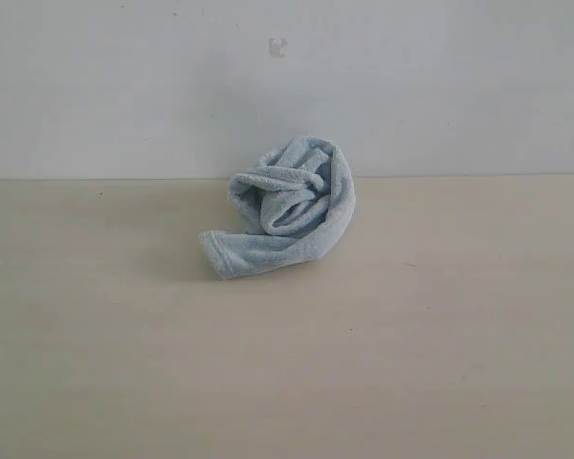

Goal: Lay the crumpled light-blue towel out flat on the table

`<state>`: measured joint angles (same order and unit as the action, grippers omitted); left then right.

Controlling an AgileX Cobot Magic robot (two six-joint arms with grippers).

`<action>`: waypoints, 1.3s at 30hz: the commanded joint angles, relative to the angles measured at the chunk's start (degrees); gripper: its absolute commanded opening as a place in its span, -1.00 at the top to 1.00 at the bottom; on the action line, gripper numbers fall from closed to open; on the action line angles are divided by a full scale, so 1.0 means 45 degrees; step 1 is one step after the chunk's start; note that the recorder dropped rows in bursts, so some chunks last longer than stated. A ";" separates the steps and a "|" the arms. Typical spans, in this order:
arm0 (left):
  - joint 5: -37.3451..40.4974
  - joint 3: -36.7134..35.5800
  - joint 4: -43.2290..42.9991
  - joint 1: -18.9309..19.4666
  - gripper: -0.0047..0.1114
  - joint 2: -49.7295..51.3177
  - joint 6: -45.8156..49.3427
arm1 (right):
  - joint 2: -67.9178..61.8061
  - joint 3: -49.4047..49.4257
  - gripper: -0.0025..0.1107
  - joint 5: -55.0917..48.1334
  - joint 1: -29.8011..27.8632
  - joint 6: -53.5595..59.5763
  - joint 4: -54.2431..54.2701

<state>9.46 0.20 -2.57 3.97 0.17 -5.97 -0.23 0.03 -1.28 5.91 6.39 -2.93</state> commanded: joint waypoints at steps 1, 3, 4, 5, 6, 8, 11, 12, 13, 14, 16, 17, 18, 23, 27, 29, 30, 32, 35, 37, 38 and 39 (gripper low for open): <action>-0.0097 -0.0044 -0.0007 0.0020 0.85 -0.0039 0.0018 | 0.0052 -0.0006 0.96 0.0054 -0.0036 0.0001 -0.0044; -0.0097 -0.0044 -0.0007 0.0020 0.85 -0.0039 0.0018 | 0.0052 -0.0006 0.96 0.0054 -0.0036 0.0001 -0.0044; -0.0097 -0.0044 -0.0007 0.0020 0.85 -0.0039 0.0018 | 0.0052 -0.0006 0.96 0.0054 -0.0036 0.0001 -0.0044; -0.0097 -0.0044 -0.0007 0.0020 0.85 -0.0039 0.0018 | 0.0052 -0.0006 0.96 0.0054 -0.0036 0.0001 -0.0044; -0.0097 -0.0044 -0.0007 0.0020 0.85 -0.0039 0.0018 | 0.0052 -0.0006 0.96 0.0054 -0.0036 0.0001 -0.0044; -0.0097 -0.0044 -0.0007 0.0020 0.85 -0.0039 0.0018 | 0.0052 -0.0006 0.96 0.0054 -0.0036 0.0001 -0.0044; -0.0097 -0.0044 -0.0007 0.0020 0.85 -0.0039 0.0018 | 0.0052 -0.0006 0.96 0.0054 -0.0036 0.0001 -0.0044; -0.0097 -0.0044 -0.0007 0.0020 0.85 -0.0039 0.0018 | 0.0052 -0.0006 0.96 0.0054 -0.0036 0.0001 -0.0044; -0.0097 -0.0044 -0.0007 0.0020 0.85 -0.0039 0.0018 | 0.0052 -0.0006 0.96 0.0054 -0.0036 0.0001 -0.0044; -0.0097 -0.0044 -0.0007 0.0020 0.85 -0.0039 0.0018 | 0.0052 -0.0006 0.96 0.0054 -0.0036 0.0001 -0.0044; -0.0097 -0.0044 -0.0007 0.0020 0.85 -0.0039 0.0018 | 0.0052 -0.0006 0.96 0.0054 -0.0036 0.0001 -0.0044; -0.0097 -0.0044 -0.0007 0.0020 0.85 -0.0039 0.0018 | 0.0052 -0.0006 0.96 0.0054 -0.0036 0.0001 -0.0044; -0.0097 -0.0044 -0.0007 0.0020 0.85 -0.0039 0.0018 | 0.0052 -0.0006 0.96 0.0054 -0.0036 0.0001 -0.0044; -0.0097 -0.0044 -0.0007 0.0020 0.85 -0.0039 0.0018 | 0.0052 -0.0006 0.96 0.0054 -0.0036 0.0001 -0.0044; -0.0097 -0.0044 -0.0007 0.0020 0.85 -0.0039 0.0018 | 0.0052 -0.0006 0.96 0.0964 -0.0036 -0.0357 0.0062; -0.0097 -0.0044 -0.0007 0.0020 0.85 -0.0039 0.0018 | 0.0052 -0.0006 0.96 0.2325 -0.0036 -0.2321 0.0750; -0.0097 -0.0044 -0.0007 0.0020 0.85 -0.0039 0.0018 | 0.0052 -0.0006 0.96 0.2871 -0.0036 -0.3710 0.1155; -0.0097 -0.0044 -0.0007 0.0020 0.85 -0.0039 0.0018 | 0.0052 -0.0006 0.96 0.3841 -0.0036 -0.6796 0.1671; -0.0097 -0.0044 -0.0007 0.0020 0.85 -0.0039 0.0018 | 0.0052 -0.0006 0.96 0.4351 -0.0036 -0.9566 0.1919; -0.0097 -0.0044 -0.0007 0.0020 0.85 -0.0039 0.0018 | 0.0052 -0.0006 0.96 0.4443 -0.0036 -1.1038 0.1919; -0.0097 -0.0044 -0.0007 0.0020 0.85 -0.0039 0.0018 | 0.0052 -0.0006 0.96 0.4443 -0.0036 -1.1612 0.1919; -0.0097 -0.0044 -0.0007 0.0020 0.85 -0.0039 0.0018 | 0.0052 -0.0006 0.96 0.4443 -0.0036 -1.2307 0.1919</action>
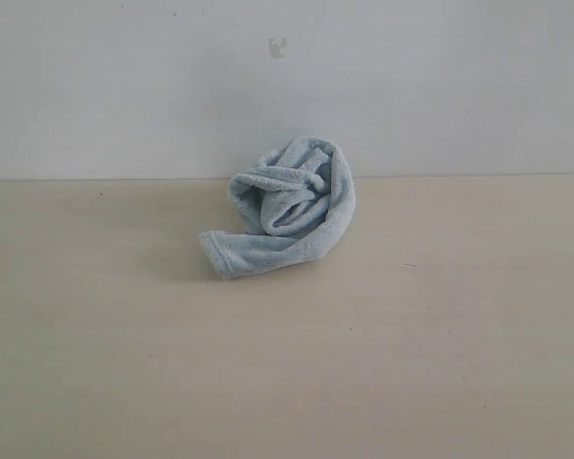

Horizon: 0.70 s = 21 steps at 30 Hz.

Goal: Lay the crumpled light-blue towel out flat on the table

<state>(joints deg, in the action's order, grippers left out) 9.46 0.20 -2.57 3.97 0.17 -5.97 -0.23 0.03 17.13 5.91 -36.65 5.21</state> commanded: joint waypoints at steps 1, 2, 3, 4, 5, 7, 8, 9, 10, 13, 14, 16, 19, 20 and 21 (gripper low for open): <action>-0.0097 -0.0044 -0.0007 0.0020 0.85 -0.0039 0.0018 | 0.0052 -0.0006 0.96 0.0352 -0.0036 -0.3320 0.0060; -0.0097 -0.0044 -0.0007 0.0020 0.85 -0.0039 0.0018 | 0.0052 -0.0006 0.96 0.0352 -0.0036 -0.3665 0.0036; -0.0097 -0.0044 -0.0007 0.0020 0.85 -0.0039 0.0018 | 0.0052 -0.0006 0.96 0.0352 -0.0036 -0.3808 -0.0132; -0.0097 -0.0044 -0.0007 0.0020 0.85 -0.0039 0.0018 | 0.0052 -0.0006 0.96 0.0328 -0.0014 -0.4032 -0.0613; -0.0097 -0.0044 -0.0007 0.0020 0.85 -0.0039 0.0018 | 0.0052 -0.0006 0.96 0.0304 -0.0014 -0.4415 -0.1527; -0.0097 -0.0044 -0.0007 0.0020 0.85 -0.0039 0.0018 | 0.0052 -0.0641 0.96 0.0141 -0.0014 -0.6201 -0.4241; -0.0097 -0.0044 -0.0007 0.0020 0.85 -0.0039 0.0018 | 0.0052 -0.0994 0.96 0.0024 -0.0014 -0.7143 -0.5516; -0.0097 -0.0044 -0.0007 0.0020 0.85 -0.0039 0.0018 | 0.0052 -0.1481 0.96 -0.0017 -0.0014 -0.8409 -0.7190; -0.0097 -0.0044 -0.0007 0.0020 0.85 -0.0039 0.0018 | -0.0006 -0.1992 0.96 -0.0017 -0.0014 -0.9875 -0.9040; -0.0097 -0.0044 -0.0007 0.0020 0.85 -0.0039 0.0018 | -0.1313 -0.3688 0.96 0.0555 -0.0014 -1.4881 -1.5437; -0.0097 -0.0044 -0.0007 0.0020 0.85 -0.0039 0.0018 | -0.1993 -0.4395 0.96 0.0945 -0.0014 -1.6324 -1.8036; -0.0097 -0.0044 -0.0007 0.0020 0.85 -0.0039 0.0018 | -0.3643 -0.5992 0.96 0.2467 -0.0014 -1.8594 -2.2583; -0.0097 -0.0044 -0.0007 0.0020 0.85 -0.0039 0.0018 | -0.6168 -0.7669 0.96 0.4148 -0.0014 -1.8594 -2.3368; -0.0097 -0.0044 -0.0007 0.0020 0.85 -0.0039 0.0018 | -0.6813 -0.8034 0.96 0.4169 0.0019 -1.8594 -2.3368; -0.0097 -0.0044 -0.0007 0.0020 0.85 -0.0039 0.0018 | -0.7580 -0.8398 0.96 0.4076 0.0019 -1.8594 -2.3368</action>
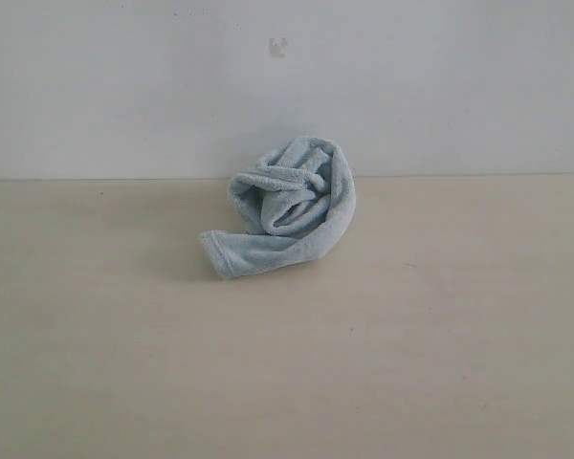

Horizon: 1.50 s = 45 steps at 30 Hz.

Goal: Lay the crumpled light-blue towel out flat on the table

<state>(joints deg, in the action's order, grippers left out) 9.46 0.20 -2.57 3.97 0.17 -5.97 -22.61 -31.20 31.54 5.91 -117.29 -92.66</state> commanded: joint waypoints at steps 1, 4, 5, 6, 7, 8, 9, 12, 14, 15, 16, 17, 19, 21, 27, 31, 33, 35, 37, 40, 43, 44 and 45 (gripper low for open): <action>-0.0097 -0.0044 -0.0007 0.0020 0.85 -0.0039 0.0018 | -0.3298 -0.1768 0.96 0.0748 0.0019 -0.0673 -0.1619; -0.0097 -0.0044 -0.0007 0.0020 0.85 -0.0039 0.0018 | -0.5016 -0.2289 0.96 0.0126 -0.0016 -0.0176 -0.1619; -0.0097 -0.0044 -0.0007 0.0020 0.85 -0.0039 0.0018 | -0.5577 -0.2356 0.96 -0.0060 -0.0016 0.0152 -0.1619; -0.0097 -0.0044 -0.0007 0.0020 0.85 -0.0039 0.0018 | -0.6095 -0.2389 0.96 -0.0242 -0.0016 0.0480 -0.1619; -0.0097 -0.0044 -0.0007 0.0020 0.85 -0.0039 0.0018 | -0.6893 -0.2389 0.96 -0.0736 -0.0016 0.1518 -0.1619; -0.0097 -0.0044 -0.0007 0.0020 0.85 -0.0039 0.0018 | -0.7119 -0.2389 0.96 -0.1045 -0.0016 0.2087 -0.1619; -0.0097 -0.0044 -0.0007 0.0020 0.85 -0.0039 0.0018 | -0.7265 -0.2389 0.96 -0.1575 -0.0016 0.2740 -0.1619; -0.0097 -0.0044 -0.0007 0.0020 0.85 -0.0039 0.0018 | -0.7252 -0.2389 0.96 -0.3952 -0.0016 0.4370 -0.1619; -0.0097 -0.0044 -0.0007 0.0020 0.85 -0.0039 0.0018 | -0.7084 -0.2270 0.96 -0.6826 -0.0016 0.4962 -0.1619; -0.0097 -0.0044 -0.0007 0.0020 0.85 -0.0039 0.0018 | -0.7084 -0.2103 0.96 -0.7944 -0.0016 0.4962 -0.1619; -0.0097 -0.0044 -0.0007 0.0020 0.85 -0.0039 0.0018 | -0.7084 -0.1649 0.96 -0.9336 -0.0016 0.5229 -0.1619; -0.0097 -0.0044 -0.0007 0.0020 0.85 -0.0039 0.0018 | -0.7084 -0.1188 0.96 -1.0003 -0.0016 0.5927 -0.0998; -0.0097 -0.0044 -0.0007 0.0020 0.85 -0.0039 0.0018 | -0.7084 -0.0012 0.96 -1.0557 -0.0016 0.9022 0.2023; -0.0097 -0.0044 -0.0007 0.0020 0.85 -0.0039 0.0018 | -0.7084 0.0695 0.96 -1.0556 -0.0016 1.1450 0.5693; -0.0097 -0.0044 -0.0007 0.0020 0.85 -0.0039 0.0018 | -0.6777 0.0837 0.96 -1.1149 0.2749 2.2051 1.6345; -0.0097 -0.0044 -0.0007 0.0020 0.85 -0.0039 0.0018 | -0.6777 0.0837 0.96 -1.1125 0.4027 2.2351 1.6488; -0.0097 -0.0044 -0.0007 0.0020 0.85 -0.0039 0.0018 | -0.6777 0.0837 0.96 -1.1075 0.4011 2.2351 1.6488; -0.0097 -0.0044 -0.0007 0.0020 0.85 -0.0039 0.0018 | -0.6777 0.0837 0.96 -1.0811 0.4011 2.2351 1.6488; -0.0097 -0.0044 -0.0007 0.0020 0.85 -0.0039 0.0018 | -0.6777 0.0837 0.96 -1.0688 0.4011 2.2351 1.6488; -0.0127 -0.0044 -0.0039 0.0020 0.85 -0.0039 0.0018 | -0.6777 0.0837 0.96 -1.0575 0.4011 2.2351 1.6534; -0.0152 -0.0044 0.0067 0.0020 0.85 -0.0039 0.0196 | -0.6777 0.0837 0.96 -1.0571 0.4011 2.2329 1.6803; -0.0257 -0.0044 0.0773 0.0020 0.85 -0.0039 -0.0176 | -0.6777 0.0837 0.96 -1.0525 0.4011 2.2329 1.6869; -0.0397 -0.0044 0.4091 0.0020 0.85 -0.0039 -0.2798 | -0.6777 0.0837 0.96 -1.0411 0.4011 2.2329 1.6984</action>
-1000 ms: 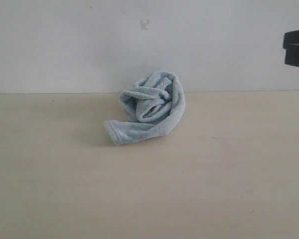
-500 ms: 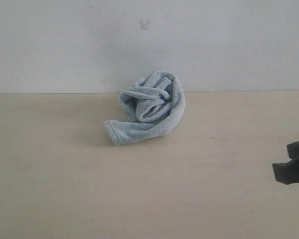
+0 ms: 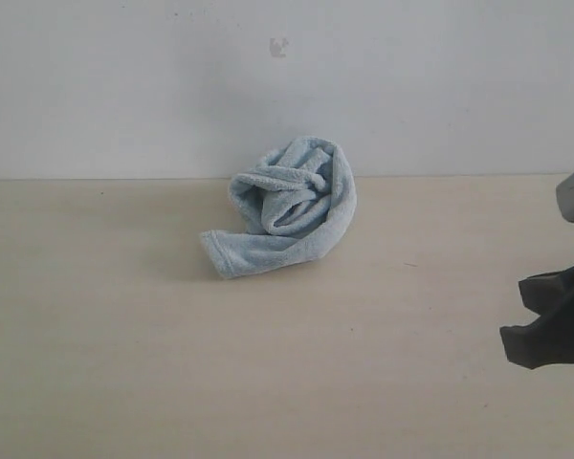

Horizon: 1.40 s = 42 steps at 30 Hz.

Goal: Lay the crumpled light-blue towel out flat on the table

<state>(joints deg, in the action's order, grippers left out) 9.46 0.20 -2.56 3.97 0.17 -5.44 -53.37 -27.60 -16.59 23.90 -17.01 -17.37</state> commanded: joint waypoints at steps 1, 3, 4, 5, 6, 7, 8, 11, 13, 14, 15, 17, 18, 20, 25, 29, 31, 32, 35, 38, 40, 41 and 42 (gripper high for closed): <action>-0.0397 -0.0044 0.5949 0.0020 0.85 -0.0039 -0.4045 | 0.0058 0.0036 0.96 0.0372 0.0014 0.0043 0.0342; -0.0397 -0.0044 0.8418 0.0020 0.85 -0.0039 -0.4577 | 0.0058 0.0036 0.96 0.0470 0.0014 0.0043 0.0368; -0.0687 -0.0044 0.8266 0.0020 0.85 -0.0039 -0.4549 | 0.0058 0.0036 0.96 0.0488 0.0014 0.0043 0.0368; -0.1033 -0.0044 0.8266 0.0020 0.85 -0.0039 -0.4549 | 0.0058 0.0036 0.96 0.0488 0.0014 0.0043 0.0368; -0.1406 -0.0044 0.8266 0.0020 0.85 -0.0039 -0.4549 | 0.0058 0.0036 0.96 0.0521 0.0014 0.0043 0.0391; -0.1656 -0.0044 0.8266 0.0020 0.85 -0.0039 -0.4549 | 0.0058 0.0036 0.96 0.0517 0.0014 0.0043 0.0420; -0.1762 -0.0044 0.8266 0.0020 0.85 -0.0039 -0.4549 | 0.0058 0.0036 0.96 0.0585 0.0014 0.0043 0.0415; -0.1559 -0.0044 0.8766 0.0020 0.85 -0.0039 -0.4887 | 0.0058 0.0036 0.96 0.0700 0.0014 0.0043 0.0415; -0.0505 0.0239 1.0096 -0.0064 0.85 -0.0039 -0.5408 | 0.0058 0.0036 0.96 0.0727 0.0014 0.0043 0.0498; 0.0137 0.0688 1.0369 -0.0117 0.85 -0.0039 -0.4893 | 0.0058 0.0036 0.96 0.0727 0.0014 0.0043 0.0514; 0.0653 0.1351 1.0645 -0.0219 0.85 -0.0039 -0.3882 | 0.0058 0.0036 0.96 0.0727 0.0014 0.0043 0.0514; 0.1072 0.2815 1.1496 -0.0390 0.85 -0.0039 -0.1394 | 0.0058 0.0036 0.96 0.0750 0.0014 0.0043 0.0606; 0.1323 0.3626 1.2083 -0.0449 0.85 -0.0039 0.0003 | 0.0058 0.0036 0.96 0.0773 0.0014 0.0043 0.0680; 0.2399 0.5348 1.2772 -0.0449 0.85 0.0703 0.2530 | 0.0058 0.0036 0.96 0.0830 0.0014 0.0043 0.0792; 0.6455 0.8627 1.1863 -0.0449 0.85 0.4942 0.4461 | 0.0058 0.0036 0.96 0.0830 0.0014 0.0043 0.0847; 0.7335 1.0777 0.7981 -0.0449 0.85 0.8821 0.3715 | 0.0058 0.0036 0.96 0.0781 0.0014 0.0043 0.0841; 0.7444 1.1450 0.6872 -0.0449 0.85 1.0602 0.3501 | 0.0058 0.0036 0.96 0.0781 0.0014 0.0043 0.0841; 0.7444 1.1627 0.6577 -0.0449 0.85 1.1453 0.3528 | 0.0058 0.0036 0.96 0.0781 0.0014 0.0043 0.0841; 0.7446 1.1598 0.6817 -0.0449 0.83 1.3640 0.4321 | 0.0058 0.0036 0.96 0.0787 0.0014 0.0067 0.0841; 0.7382 1.1222 0.7452 -0.0812 0.69 1.5522 0.5309 | 0.0058 0.0036 0.96 0.0787 0.0014 0.0184 0.0841; 0.7033 1.1010 0.8371 -0.1311 0.57 1.6689 0.6171 | 0.0058 0.0036 0.96 0.0787 0.0014 0.0184 0.0841; 0.6830 1.1003 0.9213 -0.1609 0.50 1.7230 0.6818 | 0.0058 0.0036 0.96 0.0787 0.0014 0.0184 0.0841; 0.6616 1.1031 1.0039 -0.1855 0.41 1.7641 0.7541 | 0.0058 0.0036 0.96 0.0759 0.0014 0.0186 0.0841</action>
<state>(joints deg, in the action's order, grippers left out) 41.51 50.10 34.16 -1.24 74.16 20.69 -53.37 -27.60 -13.82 23.90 -16.69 -13.82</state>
